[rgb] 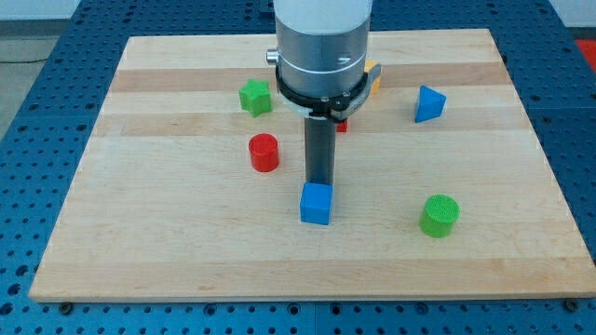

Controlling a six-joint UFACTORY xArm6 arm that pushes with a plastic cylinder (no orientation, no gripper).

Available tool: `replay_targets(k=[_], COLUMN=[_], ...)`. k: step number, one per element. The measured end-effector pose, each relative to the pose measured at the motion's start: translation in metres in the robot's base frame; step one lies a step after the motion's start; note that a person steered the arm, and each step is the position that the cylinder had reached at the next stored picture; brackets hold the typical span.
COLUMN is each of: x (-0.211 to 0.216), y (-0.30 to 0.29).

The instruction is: Move the blue cube to the left of the green circle

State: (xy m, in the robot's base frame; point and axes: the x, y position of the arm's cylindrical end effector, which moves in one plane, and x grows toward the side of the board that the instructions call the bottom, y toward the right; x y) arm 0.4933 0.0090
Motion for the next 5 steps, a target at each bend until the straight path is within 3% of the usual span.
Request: replay_targets(k=[5], x=[0.012], y=[-0.053])
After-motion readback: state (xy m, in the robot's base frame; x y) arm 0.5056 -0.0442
